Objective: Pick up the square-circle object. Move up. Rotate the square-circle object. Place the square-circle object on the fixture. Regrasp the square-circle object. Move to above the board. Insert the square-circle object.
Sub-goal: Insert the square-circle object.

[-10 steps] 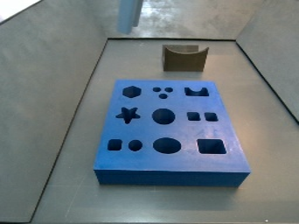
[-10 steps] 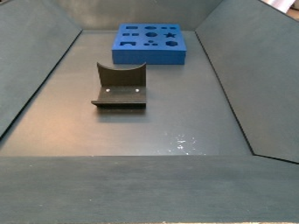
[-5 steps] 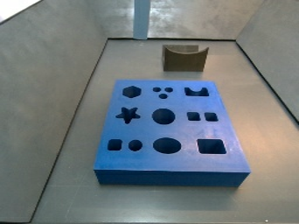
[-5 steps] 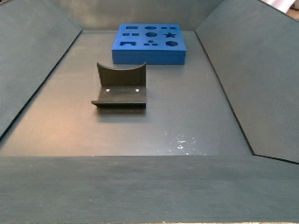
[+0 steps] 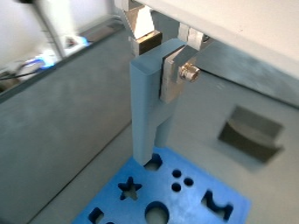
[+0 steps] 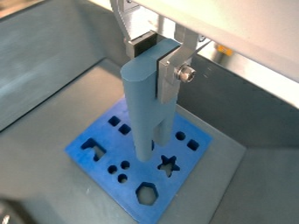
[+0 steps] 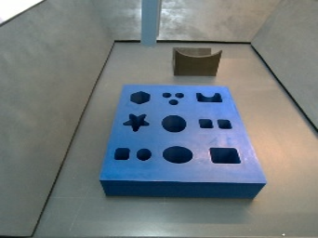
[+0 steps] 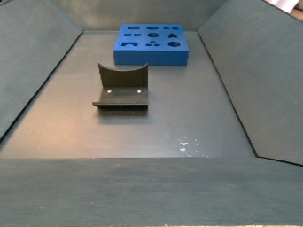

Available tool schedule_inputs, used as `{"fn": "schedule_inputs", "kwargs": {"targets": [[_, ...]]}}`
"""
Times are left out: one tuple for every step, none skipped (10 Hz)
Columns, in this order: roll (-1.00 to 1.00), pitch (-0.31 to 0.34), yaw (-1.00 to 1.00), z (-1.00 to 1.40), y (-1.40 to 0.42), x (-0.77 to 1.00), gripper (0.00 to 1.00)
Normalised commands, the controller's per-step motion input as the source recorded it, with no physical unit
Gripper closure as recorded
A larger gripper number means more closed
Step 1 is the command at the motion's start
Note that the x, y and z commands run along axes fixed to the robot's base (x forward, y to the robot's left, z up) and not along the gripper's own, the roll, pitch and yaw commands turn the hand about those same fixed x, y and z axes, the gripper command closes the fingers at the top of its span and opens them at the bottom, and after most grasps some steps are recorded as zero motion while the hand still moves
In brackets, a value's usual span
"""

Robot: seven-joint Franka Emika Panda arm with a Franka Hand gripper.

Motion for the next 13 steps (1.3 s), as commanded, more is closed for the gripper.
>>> {"fn": "schedule_inputs", "kwargs": {"targets": [[-0.11, -0.184, -0.98, -0.32, -0.05, 0.00, 1.00], [-0.11, -0.233, -0.92, -0.33, -0.13, -0.01, 1.00], [-0.08, -0.213, -0.86, -0.32, -0.25, -0.02, 1.00], [0.00, -0.019, -0.90, -0.18, -0.29, 0.00, 1.00], [0.04, 0.011, -0.83, -0.21, -0.36, 0.00, 1.00], [0.05, 0.029, -0.81, -0.23, -0.37, 0.00, 1.00], [0.03, 0.000, -0.87, -0.31, -0.33, 0.00, 1.00], [0.00, 0.000, -0.97, -0.41, -0.21, 0.00, 1.00], [0.00, 0.000, -0.98, -0.43, -0.19, 0.00, 1.00], [0.00, 0.000, -0.98, -0.43, -0.19, 0.00, 1.00], [0.00, -0.001, -0.89, -0.39, -0.32, 0.00, 1.00], [0.00, -0.016, -0.85, -0.36, -0.38, 0.00, 1.00], [0.02, 0.000, -0.73, -0.19, -0.53, 0.00, 1.00]]}}
